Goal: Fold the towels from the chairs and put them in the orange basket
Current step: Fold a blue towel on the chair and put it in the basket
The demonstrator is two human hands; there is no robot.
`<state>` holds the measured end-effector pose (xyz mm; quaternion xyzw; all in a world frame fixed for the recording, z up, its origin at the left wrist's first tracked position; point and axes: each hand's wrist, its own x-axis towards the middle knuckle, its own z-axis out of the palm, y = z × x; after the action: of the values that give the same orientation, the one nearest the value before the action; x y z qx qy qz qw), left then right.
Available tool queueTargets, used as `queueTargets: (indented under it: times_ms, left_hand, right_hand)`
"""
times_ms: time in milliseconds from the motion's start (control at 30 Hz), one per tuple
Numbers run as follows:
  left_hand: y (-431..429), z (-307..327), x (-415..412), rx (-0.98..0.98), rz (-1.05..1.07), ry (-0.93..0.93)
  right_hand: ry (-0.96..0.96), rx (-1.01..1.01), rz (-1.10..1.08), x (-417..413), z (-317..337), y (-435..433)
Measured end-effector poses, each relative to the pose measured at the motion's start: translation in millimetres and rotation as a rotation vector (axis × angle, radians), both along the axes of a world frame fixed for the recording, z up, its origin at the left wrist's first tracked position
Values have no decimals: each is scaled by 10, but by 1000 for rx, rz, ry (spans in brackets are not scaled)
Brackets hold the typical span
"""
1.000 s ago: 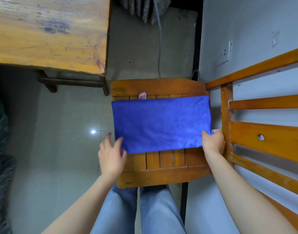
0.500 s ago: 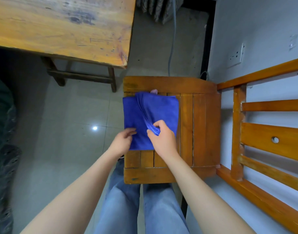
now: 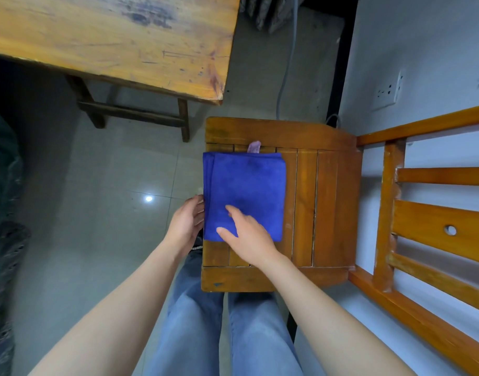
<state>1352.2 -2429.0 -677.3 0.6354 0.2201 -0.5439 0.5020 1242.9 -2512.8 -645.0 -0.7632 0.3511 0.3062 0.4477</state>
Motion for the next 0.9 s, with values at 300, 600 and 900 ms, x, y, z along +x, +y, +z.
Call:
queueTargets:
  times_ms: [300,600,900]
  left_hand:
    - [259,-169,-299,215,-1130,-1304]
    - [239,-423,-484,186,-1683,-1417]
    - [141,-541,-477,203,-1458,-1609]
  right_hand:
    - [-109,-602,346,-526,-384,-224]
    - [-195,-630,525,-701,-594,-380]
    - [-514,-715,327,-699,-625,-402]
